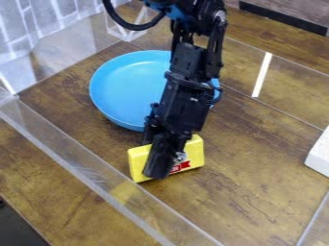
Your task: Put the yellow block in the blue tray
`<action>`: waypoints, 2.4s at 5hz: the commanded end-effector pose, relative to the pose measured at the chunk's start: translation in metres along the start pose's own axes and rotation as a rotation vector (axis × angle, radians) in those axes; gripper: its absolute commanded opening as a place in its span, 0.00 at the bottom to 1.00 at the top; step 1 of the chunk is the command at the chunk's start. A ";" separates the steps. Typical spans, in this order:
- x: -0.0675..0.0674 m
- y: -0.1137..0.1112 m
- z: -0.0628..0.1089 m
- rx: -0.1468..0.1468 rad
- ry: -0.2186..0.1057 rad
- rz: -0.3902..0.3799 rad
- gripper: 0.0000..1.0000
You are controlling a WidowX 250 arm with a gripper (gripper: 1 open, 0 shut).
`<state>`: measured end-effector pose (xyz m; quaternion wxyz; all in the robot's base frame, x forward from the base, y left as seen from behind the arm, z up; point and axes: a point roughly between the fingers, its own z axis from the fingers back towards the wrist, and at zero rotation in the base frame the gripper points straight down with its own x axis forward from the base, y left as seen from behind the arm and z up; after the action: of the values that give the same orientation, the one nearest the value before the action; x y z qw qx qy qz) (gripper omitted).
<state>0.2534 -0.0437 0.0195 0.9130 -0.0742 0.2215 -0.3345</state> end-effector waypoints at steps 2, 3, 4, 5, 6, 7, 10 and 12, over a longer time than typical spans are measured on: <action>0.001 0.006 0.011 0.010 -0.053 0.012 0.00; 0.001 0.006 0.011 0.006 -0.056 0.012 0.00; 0.000 0.006 0.011 0.002 -0.059 0.011 0.00; -0.003 0.005 0.015 0.001 -0.064 0.022 0.00; -0.005 0.005 0.019 0.000 -0.069 0.032 0.00; -0.008 0.005 0.024 -0.001 -0.075 0.042 0.00; -0.012 0.006 0.039 0.001 -0.098 0.058 0.00; -0.020 0.001 0.051 0.010 -0.119 0.064 0.00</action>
<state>0.2571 -0.0354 0.0530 0.9261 -0.0870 0.2025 -0.3062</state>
